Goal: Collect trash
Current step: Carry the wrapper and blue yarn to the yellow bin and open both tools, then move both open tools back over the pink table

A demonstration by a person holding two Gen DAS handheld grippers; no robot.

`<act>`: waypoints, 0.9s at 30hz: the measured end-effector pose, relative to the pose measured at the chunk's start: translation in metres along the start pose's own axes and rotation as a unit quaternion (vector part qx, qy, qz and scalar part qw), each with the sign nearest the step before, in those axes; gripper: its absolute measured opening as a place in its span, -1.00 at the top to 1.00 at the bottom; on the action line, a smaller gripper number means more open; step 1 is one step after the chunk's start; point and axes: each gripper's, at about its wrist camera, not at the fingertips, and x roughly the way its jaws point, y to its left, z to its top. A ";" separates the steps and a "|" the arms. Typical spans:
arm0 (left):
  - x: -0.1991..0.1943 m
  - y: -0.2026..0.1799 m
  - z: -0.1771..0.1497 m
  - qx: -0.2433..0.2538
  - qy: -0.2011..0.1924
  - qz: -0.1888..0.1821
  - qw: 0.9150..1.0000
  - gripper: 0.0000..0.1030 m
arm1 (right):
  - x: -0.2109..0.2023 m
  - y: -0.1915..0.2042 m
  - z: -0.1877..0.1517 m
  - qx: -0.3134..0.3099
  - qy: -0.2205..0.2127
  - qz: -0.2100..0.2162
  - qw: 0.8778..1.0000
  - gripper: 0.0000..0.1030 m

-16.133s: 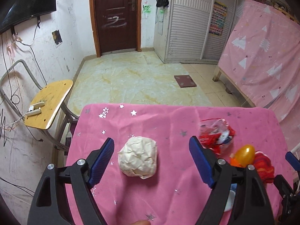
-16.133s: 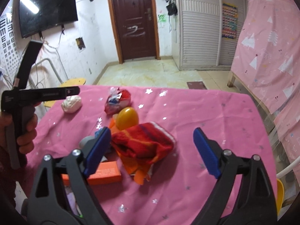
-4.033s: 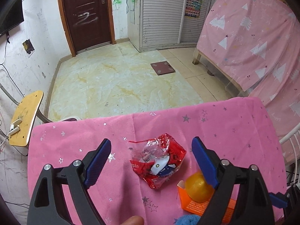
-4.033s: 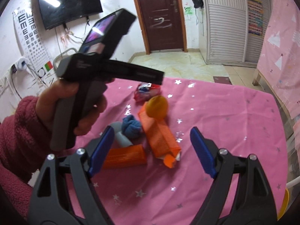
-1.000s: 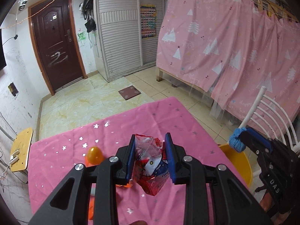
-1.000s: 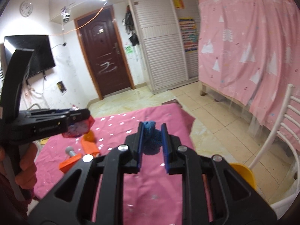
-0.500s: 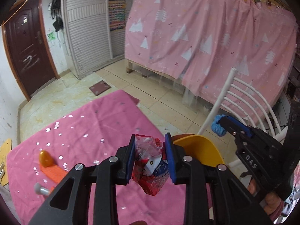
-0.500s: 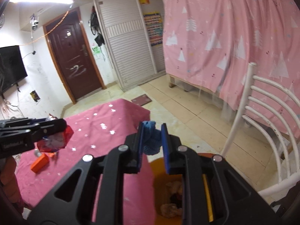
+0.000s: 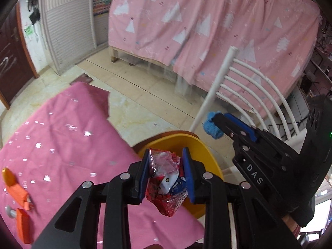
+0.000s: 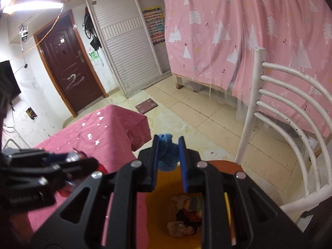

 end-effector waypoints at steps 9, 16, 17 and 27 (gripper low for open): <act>0.027 -0.015 -0.005 0.003 0.032 -0.023 0.999 -0.04 | 0.006 -0.020 0.001 0.026 0.008 0.005 1.000 0.66; 0.009 0.012 -0.005 -0.034 0.010 -0.003 0.999 -0.25 | 0.013 -0.021 0.000 0.032 0.022 0.011 0.999 0.62; 0.004 0.016 -0.006 -0.039 0.004 0.002 0.999 -0.25 | 0.013 -0.021 0.000 0.032 0.023 0.011 0.999 0.57; -0.041 0.060 -0.015 -0.084 -0.037 0.018 0.996 -0.26 | 0.014 -0.008 0.000 0.023 0.027 0.019 0.999 0.26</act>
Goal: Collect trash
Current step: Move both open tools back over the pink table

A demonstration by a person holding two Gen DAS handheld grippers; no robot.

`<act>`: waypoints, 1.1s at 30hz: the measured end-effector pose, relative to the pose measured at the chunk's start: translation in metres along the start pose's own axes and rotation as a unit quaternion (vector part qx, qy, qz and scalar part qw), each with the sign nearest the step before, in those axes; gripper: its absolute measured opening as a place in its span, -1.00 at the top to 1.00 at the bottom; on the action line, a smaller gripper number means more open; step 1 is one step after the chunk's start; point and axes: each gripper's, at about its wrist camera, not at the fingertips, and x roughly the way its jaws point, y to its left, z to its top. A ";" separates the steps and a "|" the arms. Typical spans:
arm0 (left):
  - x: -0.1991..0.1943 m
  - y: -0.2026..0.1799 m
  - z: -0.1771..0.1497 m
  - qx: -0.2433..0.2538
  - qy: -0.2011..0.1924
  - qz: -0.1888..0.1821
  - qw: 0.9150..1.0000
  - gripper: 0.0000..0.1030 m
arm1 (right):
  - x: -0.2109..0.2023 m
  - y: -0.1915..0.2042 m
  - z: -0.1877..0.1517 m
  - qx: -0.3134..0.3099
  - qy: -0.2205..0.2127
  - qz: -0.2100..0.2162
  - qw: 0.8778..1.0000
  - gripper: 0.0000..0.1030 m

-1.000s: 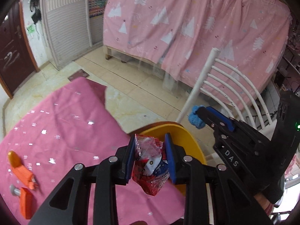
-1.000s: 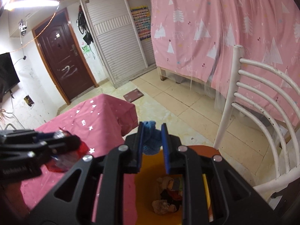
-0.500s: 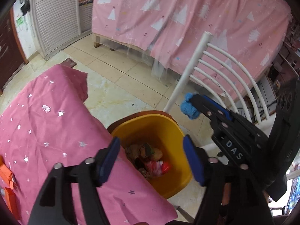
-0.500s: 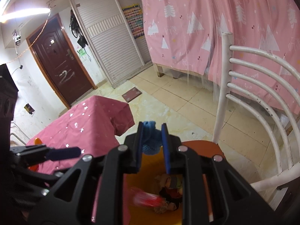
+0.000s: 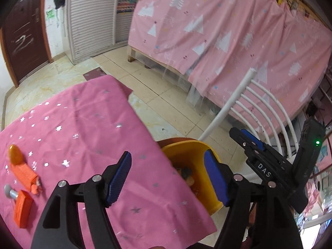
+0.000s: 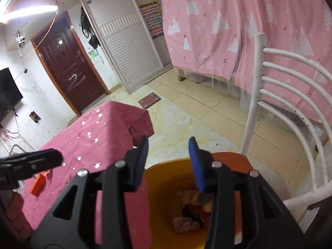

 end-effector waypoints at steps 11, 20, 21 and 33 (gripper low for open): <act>-0.039 0.069 -0.015 -0.041 -0.026 0.036 0.998 -0.32 | 0.008 0.058 0.006 -0.049 -0.002 0.017 0.999 -0.19; -0.070 0.129 -0.032 -0.074 -0.043 0.094 0.992 -0.37 | 0.025 0.118 0.004 -0.088 0.012 0.058 0.994 -0.42; -0.073 0.134 -0.034 -0.074 -0.044 0.101 0.991 -0.37 | 0.026 0.126 0.003 -0.094 0.014 0.061 0.994 -0.42; -0.098 0.188 -0.059 -0.035 -0.041 0.171 0.984 -0.46 | 0.048 0.203 -0.013 -0.152 0.045 0.089 0.983 -0.57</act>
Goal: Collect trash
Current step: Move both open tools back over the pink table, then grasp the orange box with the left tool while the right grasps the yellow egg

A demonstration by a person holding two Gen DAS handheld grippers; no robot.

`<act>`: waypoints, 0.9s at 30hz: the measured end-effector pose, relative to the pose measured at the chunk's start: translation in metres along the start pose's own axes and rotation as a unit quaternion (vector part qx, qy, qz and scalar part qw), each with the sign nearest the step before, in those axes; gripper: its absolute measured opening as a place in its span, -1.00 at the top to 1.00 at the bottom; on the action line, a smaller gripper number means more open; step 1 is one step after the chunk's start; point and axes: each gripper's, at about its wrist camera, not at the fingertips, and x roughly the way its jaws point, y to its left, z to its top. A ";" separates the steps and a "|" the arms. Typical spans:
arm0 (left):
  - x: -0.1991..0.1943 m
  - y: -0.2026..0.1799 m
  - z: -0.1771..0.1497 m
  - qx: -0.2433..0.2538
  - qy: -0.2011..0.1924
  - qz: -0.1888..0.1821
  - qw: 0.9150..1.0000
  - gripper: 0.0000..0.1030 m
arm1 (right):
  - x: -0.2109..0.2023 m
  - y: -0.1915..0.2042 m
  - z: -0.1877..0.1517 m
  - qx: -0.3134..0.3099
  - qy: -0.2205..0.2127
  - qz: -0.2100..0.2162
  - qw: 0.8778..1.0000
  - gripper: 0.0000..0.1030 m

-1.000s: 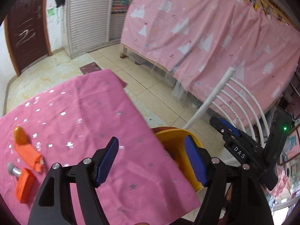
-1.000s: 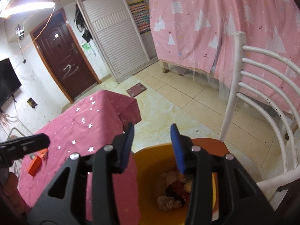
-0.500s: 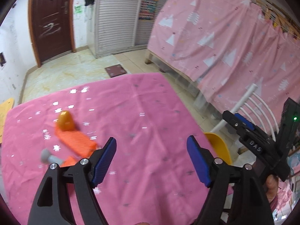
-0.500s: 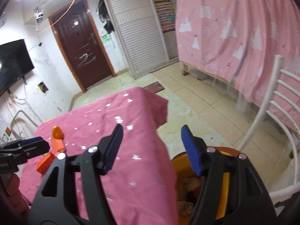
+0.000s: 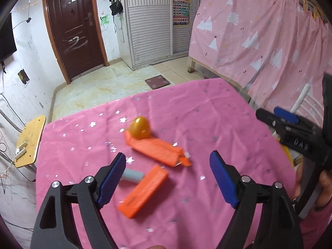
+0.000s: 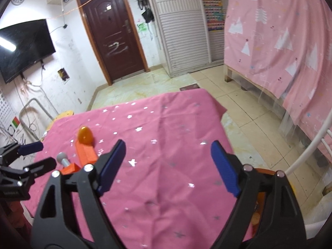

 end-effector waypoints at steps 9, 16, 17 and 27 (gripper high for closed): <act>0.015 0.040 -0.022 -0.010 0.028 -0.021 0.999 -0.46 | 0.028 0.047 0.007 -0.044 0.024 0.013 0.999 -0.64; 0.028 0.051 -0.034 -0.006 0.042 -0.051 0.998 -0.46 | 0.049 0.079 0.016 -0.074 0.034 0.029 0.996 -0.67; 0.030 0.051 -0.035 -0.003 0.043 -0.054 0.998 -0.46 | 0.053 0.085 0.017 -0.079 0.036 0.032 0.996 -0.67; 0.043 0.058 -0.046 0.006 0.037 -0.069 0.997 -0.37 | 0.086 0.126 0.024 -0.109 0.060 0.071 0.990 -0.66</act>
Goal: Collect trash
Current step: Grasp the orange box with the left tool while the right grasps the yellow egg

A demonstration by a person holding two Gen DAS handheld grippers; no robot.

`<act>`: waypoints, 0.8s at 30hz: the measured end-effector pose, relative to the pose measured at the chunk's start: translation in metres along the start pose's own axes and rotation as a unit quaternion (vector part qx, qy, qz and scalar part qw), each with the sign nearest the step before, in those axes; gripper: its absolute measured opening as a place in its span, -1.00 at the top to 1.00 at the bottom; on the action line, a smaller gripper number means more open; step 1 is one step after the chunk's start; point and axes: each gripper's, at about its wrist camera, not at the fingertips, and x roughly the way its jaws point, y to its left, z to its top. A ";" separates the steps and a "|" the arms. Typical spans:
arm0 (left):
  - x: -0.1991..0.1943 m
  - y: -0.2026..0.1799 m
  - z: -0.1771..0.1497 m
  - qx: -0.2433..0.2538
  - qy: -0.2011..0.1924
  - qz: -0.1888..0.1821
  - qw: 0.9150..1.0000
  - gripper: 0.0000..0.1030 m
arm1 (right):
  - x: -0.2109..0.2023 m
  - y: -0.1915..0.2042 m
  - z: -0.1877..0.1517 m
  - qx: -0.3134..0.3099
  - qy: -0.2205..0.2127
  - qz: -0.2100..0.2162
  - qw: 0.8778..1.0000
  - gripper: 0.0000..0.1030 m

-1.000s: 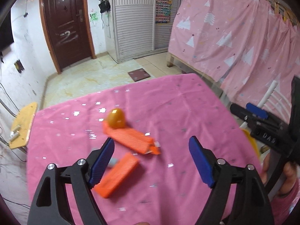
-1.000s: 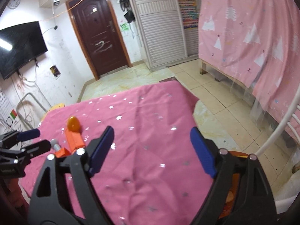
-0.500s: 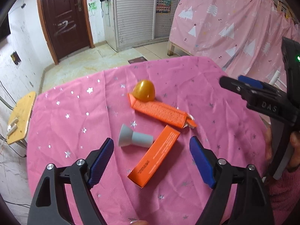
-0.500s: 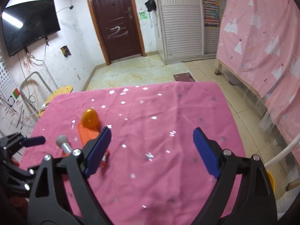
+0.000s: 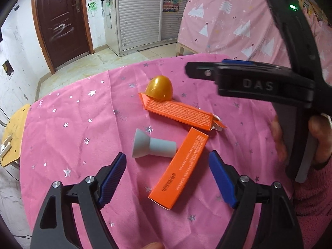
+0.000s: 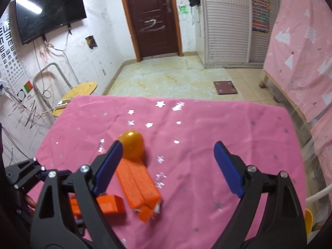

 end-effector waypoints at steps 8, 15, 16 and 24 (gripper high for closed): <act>0.014 0.000 -0.006 0.017 0.006 -0.001 1.000 -0.22 | 0.024 0.013 0.010 -0.004 0.022 0.017 1.000 -0.66; 0.017 -0.006 -0.011 0.035 0.003 -0.011 0.999 0.40 | 0.037 0.027 0.010 -0.016 0.037 0.017 0.999 -0.66; 0.016 -0.007 -0.011 0.034 0.002 -0.019 0.999 0.49 | 0.039 0.029 0.009 -0.018 0.038 0.016 0.999 -0.66; 0.005 0.006 -0.020 0.007 -0.008 -0.029 1.000 0.67 | 0.049 0.038 0.007 -0.037 0.043 0.009 0.998 -0.25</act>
